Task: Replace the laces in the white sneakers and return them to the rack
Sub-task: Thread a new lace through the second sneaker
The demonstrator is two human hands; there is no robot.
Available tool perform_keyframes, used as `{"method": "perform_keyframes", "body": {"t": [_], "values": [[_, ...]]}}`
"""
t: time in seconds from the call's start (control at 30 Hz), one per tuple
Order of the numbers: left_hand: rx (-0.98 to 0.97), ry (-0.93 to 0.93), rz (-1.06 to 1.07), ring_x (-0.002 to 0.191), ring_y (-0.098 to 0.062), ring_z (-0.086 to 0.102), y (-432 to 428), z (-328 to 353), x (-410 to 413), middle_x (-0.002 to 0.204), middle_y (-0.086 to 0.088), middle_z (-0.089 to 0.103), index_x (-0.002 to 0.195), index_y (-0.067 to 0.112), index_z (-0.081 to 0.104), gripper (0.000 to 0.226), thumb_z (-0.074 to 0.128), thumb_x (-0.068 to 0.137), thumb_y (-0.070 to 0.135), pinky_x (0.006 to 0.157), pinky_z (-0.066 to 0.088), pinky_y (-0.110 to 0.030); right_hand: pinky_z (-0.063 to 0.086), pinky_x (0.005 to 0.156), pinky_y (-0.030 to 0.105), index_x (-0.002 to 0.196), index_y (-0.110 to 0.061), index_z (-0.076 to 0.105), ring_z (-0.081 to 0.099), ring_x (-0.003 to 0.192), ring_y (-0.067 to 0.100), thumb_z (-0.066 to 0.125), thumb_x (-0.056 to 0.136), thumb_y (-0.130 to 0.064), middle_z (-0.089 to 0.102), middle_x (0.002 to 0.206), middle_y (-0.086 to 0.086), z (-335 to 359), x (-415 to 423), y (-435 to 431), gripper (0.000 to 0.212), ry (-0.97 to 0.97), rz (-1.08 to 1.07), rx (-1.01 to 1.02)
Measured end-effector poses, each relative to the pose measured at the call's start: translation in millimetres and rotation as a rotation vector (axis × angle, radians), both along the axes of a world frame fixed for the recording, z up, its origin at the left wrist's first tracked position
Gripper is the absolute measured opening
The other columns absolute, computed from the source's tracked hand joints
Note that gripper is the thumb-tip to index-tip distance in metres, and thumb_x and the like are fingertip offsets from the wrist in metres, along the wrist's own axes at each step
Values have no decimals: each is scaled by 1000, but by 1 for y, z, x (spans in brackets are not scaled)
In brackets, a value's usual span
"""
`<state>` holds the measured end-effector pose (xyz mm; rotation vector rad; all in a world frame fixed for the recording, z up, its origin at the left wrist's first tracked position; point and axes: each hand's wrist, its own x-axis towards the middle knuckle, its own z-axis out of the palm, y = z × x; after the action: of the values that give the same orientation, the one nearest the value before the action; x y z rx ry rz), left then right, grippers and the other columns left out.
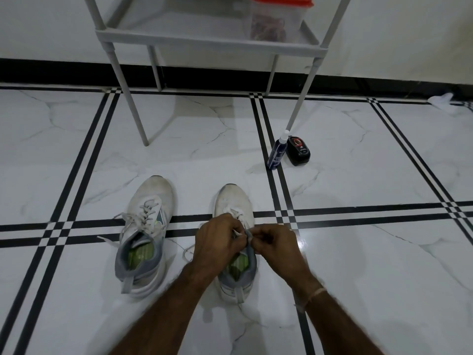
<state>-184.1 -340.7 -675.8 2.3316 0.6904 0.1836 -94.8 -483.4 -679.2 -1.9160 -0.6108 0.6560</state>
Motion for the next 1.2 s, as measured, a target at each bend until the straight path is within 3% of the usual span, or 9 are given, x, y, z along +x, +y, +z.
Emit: {"method": "perform_keyframes", "body": {"t": [0.3, 0.47, 0.6, 0.7, 0.8, 0.9, 1.0, 1.1, 1.2], "values": [[-35, 6, -54, 83, -9, 55, 8, -14, -8, 81, 15, 55, 83, 33, 70, 10, 69, 86, 42, 69, 41, -30, 54, 64, 24, 92, -2, 69, 67, 78, 19, 66, 95, -3, 73, 85, 7, -6, 8, -1, 4, 268, -43, 64], [-127, -26, -51, 104, -11, 46, 23, -22, -16, 101, 17, 56, 84, 42, 74, 10, 77, 75, 46, 87, 39, -33, 50, 57, 25, 85, -15, 51, 51, 58, 14, 46, 105, -10, 54, 68, 0, 38, 60, -11, 20, 757, -534, 695], [-366, -187, 21, 113, -3, 50, 19, -22, -17, 109, 11, 61, 81, 32, 77, 20, 88, 69, 21, 98, 40, -22, 53, 73, 22, 99, -19, 66, 63, 83, 14, 71, 95, -28, 64, 93, 0, 20, 52, -11, 11, -85, -31, 34], [-381, -232, 32, 107, -1, 55, 15, -22, -20, 103, 8, 67, 86, 30, 75, 23, 87, 70, 19, 93, 44, -24, 53, 78, 26, 86, -19, 73, 65, 87, 9, 82, 86, -30, 70, 94, 0, -9, 27, 0, 14, -216, 151, -211], [-350, -216, 17, 105, 1, 56, 13, -22, -28, 108, 11, 64, 101, 35, 71, 29, 77, 73, 27, 90, 45, -22, 42, 58, 23, 81, -12, 64, 50, 60, 8, 60, 102, -21, 76, 95, 5, 16, 30, 7, 23, 280, -91, 130], [-366, -221, 24, 110, -4, 57, 16, -23, -32, 121, 11, 60, 125, 37, 57, 55, 78, 77, 20, 92, 49, -27, 25, 43, 16, 79, -18, 48, 31, 44, 4, 46, 107, -25, 57, 66, -3, 45, 42, 8, 28, 835, -368, 613], [-244, -223, 80, 117, -12, 48, 12, -27, -27, 130, 3, 49, 136, 24, 48, 70, 80, 76, 11, 97, 42, -25, 39, 47, 17, 91, -14, 60, 52, 52, 7, 62, 101, -30, 59, 66, -5, 43, 42, 7, 19, 397, -235, 246], [-217, -228, 180, 104, -17, 56, 8, -26, -25, 116, 1, 56, 123, 20, 52, 52, 77, 80, 6, 82, 45, -20, 52, 70, 16, 92, -31, 71, 68, 82, -2, 78, 83, -50, 74, 93, -18, 13, 43, 6, 23, -160, 104, -269], [-245, -206, 218, 89, -11, 63, 8, -25, -28, 96, 8, 64, 123, 24, 47, 55, 79, 81, 9, 74, 48, -24, 43, 66, 26, 73, -22, 65, 59, 70, 6, 68, 84, -55, 71, 79, -4, 7, 42, 9, 34, -189, 96, -232]]}}
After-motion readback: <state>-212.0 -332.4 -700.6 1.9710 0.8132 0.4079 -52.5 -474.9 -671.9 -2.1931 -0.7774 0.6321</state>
